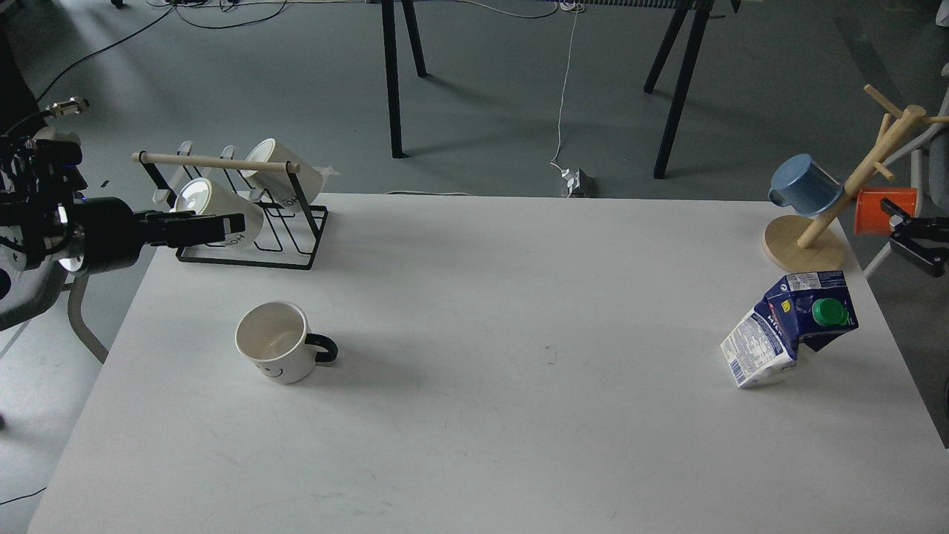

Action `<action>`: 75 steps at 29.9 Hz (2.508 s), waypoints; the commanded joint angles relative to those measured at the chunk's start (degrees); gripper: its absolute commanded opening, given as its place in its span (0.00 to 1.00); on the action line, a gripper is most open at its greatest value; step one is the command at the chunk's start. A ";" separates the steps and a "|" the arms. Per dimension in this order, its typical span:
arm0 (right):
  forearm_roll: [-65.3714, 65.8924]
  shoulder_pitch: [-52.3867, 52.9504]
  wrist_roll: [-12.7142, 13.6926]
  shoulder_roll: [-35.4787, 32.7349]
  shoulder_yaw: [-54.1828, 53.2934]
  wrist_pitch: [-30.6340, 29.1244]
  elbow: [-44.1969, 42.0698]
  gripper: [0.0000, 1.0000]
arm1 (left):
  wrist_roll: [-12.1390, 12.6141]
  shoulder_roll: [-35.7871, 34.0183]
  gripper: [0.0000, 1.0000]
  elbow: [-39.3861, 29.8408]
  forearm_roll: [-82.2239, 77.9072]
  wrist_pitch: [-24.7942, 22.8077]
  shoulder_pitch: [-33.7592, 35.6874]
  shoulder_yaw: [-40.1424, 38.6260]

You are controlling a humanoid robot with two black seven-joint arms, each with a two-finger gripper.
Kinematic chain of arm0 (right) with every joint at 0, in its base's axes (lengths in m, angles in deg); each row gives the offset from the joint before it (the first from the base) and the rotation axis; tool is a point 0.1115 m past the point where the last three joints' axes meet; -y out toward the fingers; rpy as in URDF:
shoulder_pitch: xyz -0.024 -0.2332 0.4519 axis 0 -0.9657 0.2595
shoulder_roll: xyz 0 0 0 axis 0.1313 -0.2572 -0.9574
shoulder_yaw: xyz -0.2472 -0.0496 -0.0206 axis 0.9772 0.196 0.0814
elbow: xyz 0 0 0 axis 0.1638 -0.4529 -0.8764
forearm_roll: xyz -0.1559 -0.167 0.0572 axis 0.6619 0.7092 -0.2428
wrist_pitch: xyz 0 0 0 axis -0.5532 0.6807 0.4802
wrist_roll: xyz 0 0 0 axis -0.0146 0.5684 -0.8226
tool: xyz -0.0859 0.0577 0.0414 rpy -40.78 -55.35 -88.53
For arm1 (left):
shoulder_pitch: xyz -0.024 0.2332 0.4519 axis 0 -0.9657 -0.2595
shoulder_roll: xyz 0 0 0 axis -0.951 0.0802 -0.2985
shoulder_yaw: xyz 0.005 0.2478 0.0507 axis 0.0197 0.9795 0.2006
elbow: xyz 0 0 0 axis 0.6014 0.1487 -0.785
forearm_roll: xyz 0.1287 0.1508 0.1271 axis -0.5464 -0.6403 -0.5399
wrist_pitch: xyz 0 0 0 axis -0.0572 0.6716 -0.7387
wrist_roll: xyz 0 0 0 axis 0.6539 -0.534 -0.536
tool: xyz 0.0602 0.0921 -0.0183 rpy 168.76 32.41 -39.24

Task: Place cup and milk with both arms
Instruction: 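Reach the left gripper down toward the white mug's rim, then grasp the white mug by its rim with the left gripper, then slide the white mug toward the table center with the left gripper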

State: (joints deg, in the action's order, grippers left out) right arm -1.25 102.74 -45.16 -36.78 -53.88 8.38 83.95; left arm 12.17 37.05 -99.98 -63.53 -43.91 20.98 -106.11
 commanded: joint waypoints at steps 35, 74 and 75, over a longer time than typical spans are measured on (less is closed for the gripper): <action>-0.02 -2.09 0.00 -0.30 -0.01 0.00 -1.41 0.98 | 0.02 10.36 0.01 4.10 -6.46 1.37 -4.88 5.33; -0.46 -2.79 0.00 -1.17 -6.07 0.00 -6.07 0.98 | 0.02 39.37 0.06 12.45 -7.17 0.01 5.31 5.50; -0.46 -2.79 0.00 -1.17 -6.07 0.00 -6.07 0.98 | 0.02 39.37 0.07 12.36 -7.16 0.01 5.14 5.50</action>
State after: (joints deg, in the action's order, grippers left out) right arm -1.70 99.95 -45.16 -37.89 -59.96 8.38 77.87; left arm 12.19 76.33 -87.56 -70.73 -43.91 26.61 -100.61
